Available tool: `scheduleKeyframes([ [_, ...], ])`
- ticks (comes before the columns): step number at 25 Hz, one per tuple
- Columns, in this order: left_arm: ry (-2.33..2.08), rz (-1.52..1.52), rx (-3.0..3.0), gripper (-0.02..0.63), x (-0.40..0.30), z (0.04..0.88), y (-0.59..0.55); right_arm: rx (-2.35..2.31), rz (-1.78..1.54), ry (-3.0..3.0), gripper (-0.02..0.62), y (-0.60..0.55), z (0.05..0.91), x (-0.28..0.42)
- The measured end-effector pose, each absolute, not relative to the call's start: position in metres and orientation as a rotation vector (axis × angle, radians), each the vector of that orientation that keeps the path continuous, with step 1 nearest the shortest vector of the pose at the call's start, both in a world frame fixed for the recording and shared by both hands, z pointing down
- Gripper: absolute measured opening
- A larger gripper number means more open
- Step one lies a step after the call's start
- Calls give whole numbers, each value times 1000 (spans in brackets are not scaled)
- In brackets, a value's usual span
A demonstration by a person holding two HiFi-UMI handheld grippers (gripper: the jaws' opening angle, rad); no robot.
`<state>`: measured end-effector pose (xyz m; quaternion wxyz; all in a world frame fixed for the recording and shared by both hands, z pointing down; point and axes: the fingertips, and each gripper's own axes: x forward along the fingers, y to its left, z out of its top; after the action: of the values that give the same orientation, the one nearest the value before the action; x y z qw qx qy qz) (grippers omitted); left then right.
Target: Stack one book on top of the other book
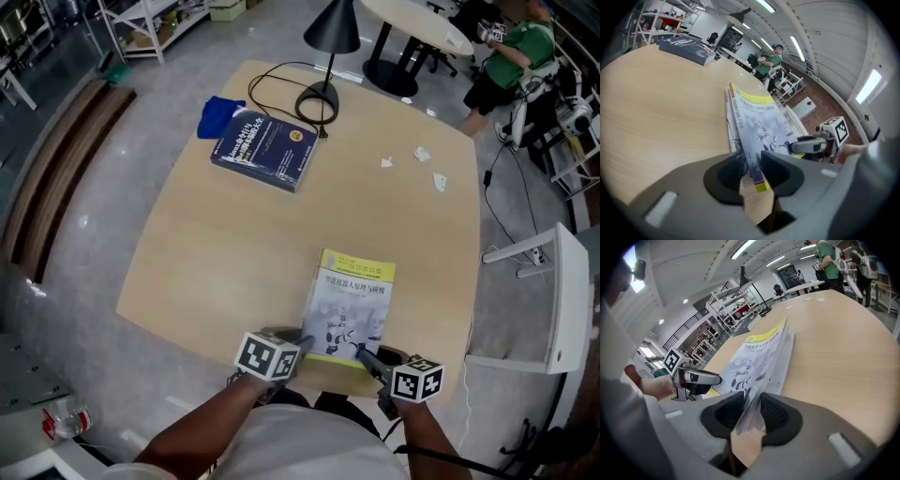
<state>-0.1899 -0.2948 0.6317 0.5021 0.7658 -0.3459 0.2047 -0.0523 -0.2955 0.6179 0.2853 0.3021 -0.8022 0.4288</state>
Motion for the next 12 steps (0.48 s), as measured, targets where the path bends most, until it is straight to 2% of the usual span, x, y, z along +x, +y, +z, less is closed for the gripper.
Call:
scheduleKeyframes([
  [12,-830,527,1816,123,-192,637,-297,820,1157,-2121,117,-297,625,-50],
])
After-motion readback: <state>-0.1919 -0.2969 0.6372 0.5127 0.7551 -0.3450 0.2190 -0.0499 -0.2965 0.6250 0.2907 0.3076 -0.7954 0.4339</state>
